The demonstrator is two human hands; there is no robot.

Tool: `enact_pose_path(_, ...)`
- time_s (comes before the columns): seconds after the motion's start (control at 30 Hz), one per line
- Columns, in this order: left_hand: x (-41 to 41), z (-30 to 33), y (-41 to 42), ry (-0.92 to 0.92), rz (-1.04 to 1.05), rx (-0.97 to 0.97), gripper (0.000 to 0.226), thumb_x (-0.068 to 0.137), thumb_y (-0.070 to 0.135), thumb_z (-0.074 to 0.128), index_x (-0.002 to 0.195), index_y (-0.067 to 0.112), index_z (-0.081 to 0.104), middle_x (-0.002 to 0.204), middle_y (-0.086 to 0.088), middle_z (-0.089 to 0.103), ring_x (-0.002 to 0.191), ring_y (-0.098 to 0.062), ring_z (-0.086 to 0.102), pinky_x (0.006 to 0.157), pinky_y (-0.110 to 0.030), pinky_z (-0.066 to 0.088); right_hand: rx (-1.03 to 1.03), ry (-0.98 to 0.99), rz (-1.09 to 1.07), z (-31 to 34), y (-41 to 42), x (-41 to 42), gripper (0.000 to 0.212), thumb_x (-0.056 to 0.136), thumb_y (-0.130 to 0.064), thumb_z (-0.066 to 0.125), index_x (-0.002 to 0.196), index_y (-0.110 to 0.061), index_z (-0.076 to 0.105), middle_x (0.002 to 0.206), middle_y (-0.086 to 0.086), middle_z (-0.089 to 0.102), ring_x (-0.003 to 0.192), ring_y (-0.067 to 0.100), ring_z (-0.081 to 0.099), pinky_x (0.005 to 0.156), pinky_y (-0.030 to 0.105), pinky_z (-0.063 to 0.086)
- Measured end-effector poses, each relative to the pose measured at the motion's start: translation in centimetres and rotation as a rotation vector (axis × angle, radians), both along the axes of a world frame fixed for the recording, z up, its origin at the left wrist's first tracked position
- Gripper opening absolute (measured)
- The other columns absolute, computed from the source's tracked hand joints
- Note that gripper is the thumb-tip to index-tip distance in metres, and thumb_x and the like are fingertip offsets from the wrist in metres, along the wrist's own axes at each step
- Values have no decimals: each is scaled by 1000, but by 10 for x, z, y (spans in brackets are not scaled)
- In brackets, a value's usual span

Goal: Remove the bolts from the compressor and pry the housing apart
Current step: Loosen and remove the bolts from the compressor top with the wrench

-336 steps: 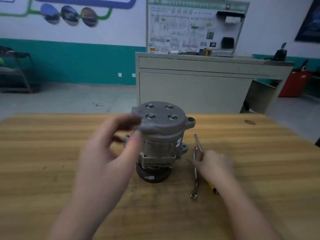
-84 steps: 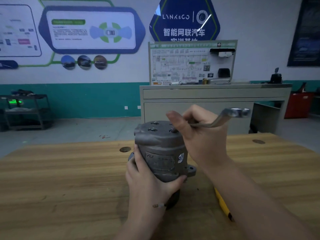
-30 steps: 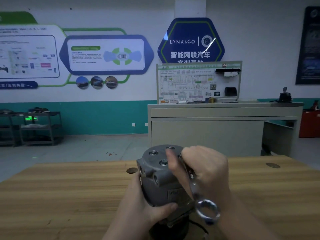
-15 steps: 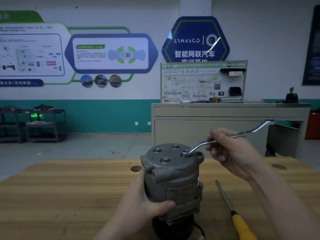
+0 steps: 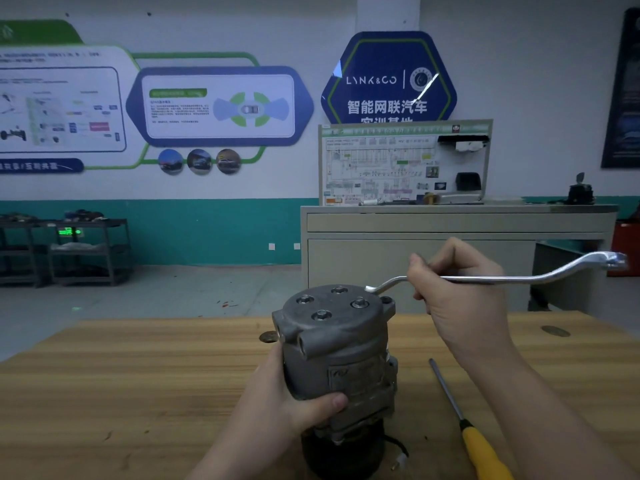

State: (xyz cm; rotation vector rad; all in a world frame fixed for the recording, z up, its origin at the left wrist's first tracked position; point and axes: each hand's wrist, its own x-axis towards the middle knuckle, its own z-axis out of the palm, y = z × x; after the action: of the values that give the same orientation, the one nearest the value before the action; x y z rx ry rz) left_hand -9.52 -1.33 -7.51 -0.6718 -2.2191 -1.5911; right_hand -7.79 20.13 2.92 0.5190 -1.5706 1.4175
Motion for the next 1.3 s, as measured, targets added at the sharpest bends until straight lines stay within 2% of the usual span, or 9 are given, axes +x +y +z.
enact_pose_path(0.17, 2, 3, 2, 36, 9, 1, 74, 42, 75, 81, 108, 64, 50, 112, 33, 64, 103, 12, 60, 77, -3, 43, 141, -11, -13, 3, -8, 5, 40, 82, 0, 68, 57, 1, 37, 51, 18, 39, 48, 10, 35, 48, 20, 30)
enact_pose_path(0.37, 0, 1, 3, 47, -16, -7, 89, 43, 73, 83, 119, 35, 54, 116, 26, 66, 109, 6, 61, 88, -15, 47, 347, 96, -193, 2, -23, 20, 45, 83, -8, 66, 57, -16, 30, 51, -5, 28, 47, 6, 29, 47, 18, 24)
enact_pose_path(0.5, 1, -1, 4, 45, -3, -15, 87, 41, 74, 83, 114, 36, 55, 112, 27, 66, 105, 7, 62, 82, -11, 48, 477, 160, -391, 1, -31, 31, 47, 79, -10, 61, 60, -28, 21, 48, -8, 22, 47, 10, 28, 46, 23, 25)
enact_pose_path(0.73, 4, 2, 4, 44, -34, -4, 78, 46, 67, 86, 114, 50, 53, 116, 23, 67, 110, 2, 62, 90, -24, 51, 460, 381, -302, -9, -39, 23, 46, 82, -5, 59, 61, -25, 23, 54, -10, 16, 48, 7, 20, 46, 19, 21)
enact_pose_path(0.83, 3, 3, 2, 35, -38, -10, 76, 47, 66, 87, 114, 55, 52, 118, 21, 67, 113, 0, 61, 97, -32, 50, 220, 326, 26, -19, -20, 7, 42, 87, -12, 55, 54, -20, 31, 50, -8, 27, 46, 6, 27, 46, 20, 25)
enact_pose_path(0.97, 0, 2, -1, 10, -50, -1, 77, 49, 61, 89, 116, 51, 54, 122, 16, 66, 118, -6, 60, 102, -46, 46, -314, -280, 470, -12, 3, -15, 36, 85, -21, 62, 51, -19, 50, 43, -2, 42, 38, 9, 38, 38, 18, 29)
enact_pose_path(1.07, -2, 1, 1, 1, -49, -8, 78, 50, 57, 91, 118, 48, 54, 122, 13, 67, 118, -9, 60, 102, -47, 46, -405, -608, 628, -2, 15, -22, 26, 82, -28, 60, 62, -13, 51, 43, 1, 45, 35, 8, 39, 33, 15, 26)
enact_pose_path(1.2, 0, 1, 3, -2, -48, -1, 80, 48, 61, 89, 118, 45, 55, 118, 18, 68, 112, -2, 62, 93, -31, 49, -518, -400, 653, 14, 26, -12, 27, 70, -25, 70, 63, -14, 46, 45, -1, 50, 32, 4, 40, 31, 13, 25)
enact_pose_path(1.3, 3, 0, 2, -25, -48, 32, 87, 47, 59, 90, 122, 32, 55, 119, 15, 68, 113, -6, 63, 97, -34, 48, -445, -258, 411, 18, 22, -7, 43, 75, -17, 73, 58, -14, 33, 41, 0, 43, 32, 7, 35, 34, 16, 25)
